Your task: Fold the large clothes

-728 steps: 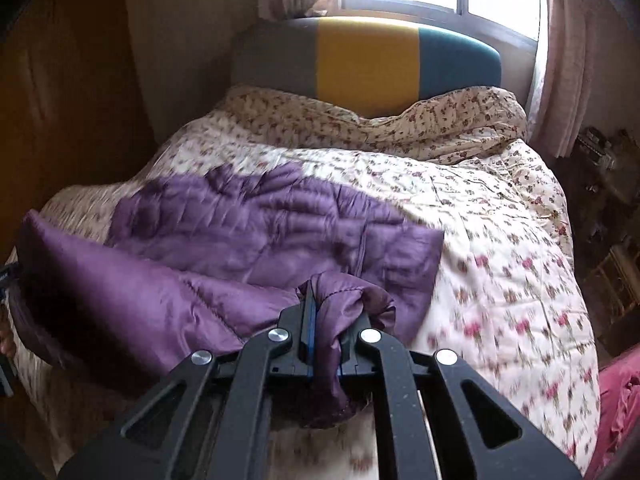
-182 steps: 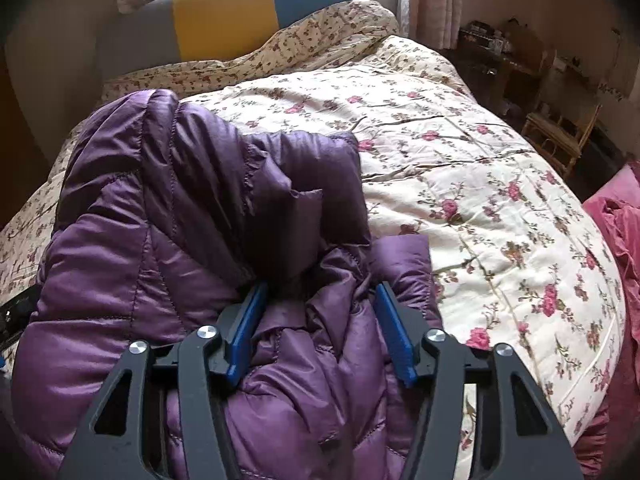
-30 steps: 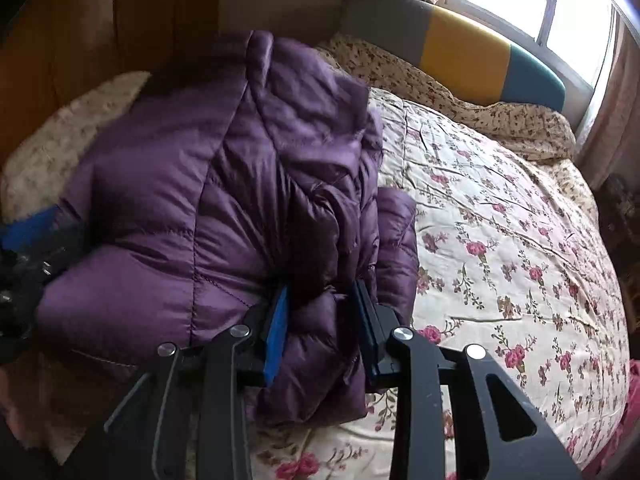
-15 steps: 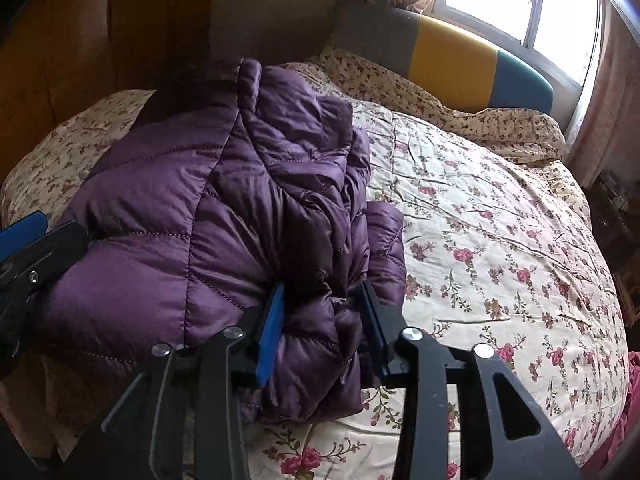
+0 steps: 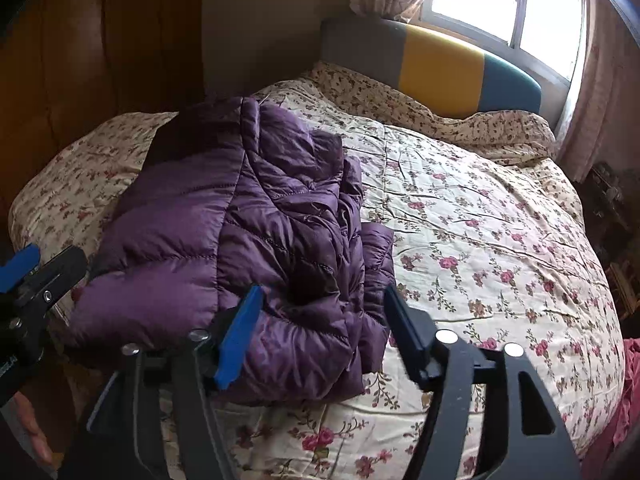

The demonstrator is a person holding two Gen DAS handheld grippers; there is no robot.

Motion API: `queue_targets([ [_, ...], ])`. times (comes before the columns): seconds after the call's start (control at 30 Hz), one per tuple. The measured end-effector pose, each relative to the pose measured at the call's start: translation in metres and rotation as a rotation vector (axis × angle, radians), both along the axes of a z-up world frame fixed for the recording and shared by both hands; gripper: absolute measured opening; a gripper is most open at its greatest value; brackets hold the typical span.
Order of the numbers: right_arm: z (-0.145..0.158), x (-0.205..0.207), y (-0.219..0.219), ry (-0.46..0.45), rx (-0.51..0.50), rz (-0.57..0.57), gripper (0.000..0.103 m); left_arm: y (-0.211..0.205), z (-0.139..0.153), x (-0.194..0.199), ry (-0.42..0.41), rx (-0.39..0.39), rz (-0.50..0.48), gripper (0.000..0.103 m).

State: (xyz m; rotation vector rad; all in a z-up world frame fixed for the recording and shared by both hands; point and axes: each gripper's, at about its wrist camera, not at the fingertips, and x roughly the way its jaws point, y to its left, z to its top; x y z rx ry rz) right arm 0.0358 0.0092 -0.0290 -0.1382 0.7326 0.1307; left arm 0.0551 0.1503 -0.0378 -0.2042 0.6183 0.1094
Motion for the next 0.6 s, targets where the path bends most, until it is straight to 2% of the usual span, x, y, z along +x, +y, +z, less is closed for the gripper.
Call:
queue_targets([
  [0.17, 0.007, -0.015, 0.005, -0.029, 0.002, -0.009, 0.083, 0.01, 0.001, -0.011, 0.011, -0.022, 0.057, 0.096],
  [0.33, 0.01, -0.03, 0.012, -0.049, -0.002, 0.016, 0.089, 0.008, -0.003, -0.019, 0.043, 0.0, 0.088, 0.099],
  [0.6, 0.01, -0.04, 0.016, -0.09, -0.038, 0.019, 0.093, 0.004, 0.001, -0.029, 0.037, 0.06, 0.113, 0.099],
])
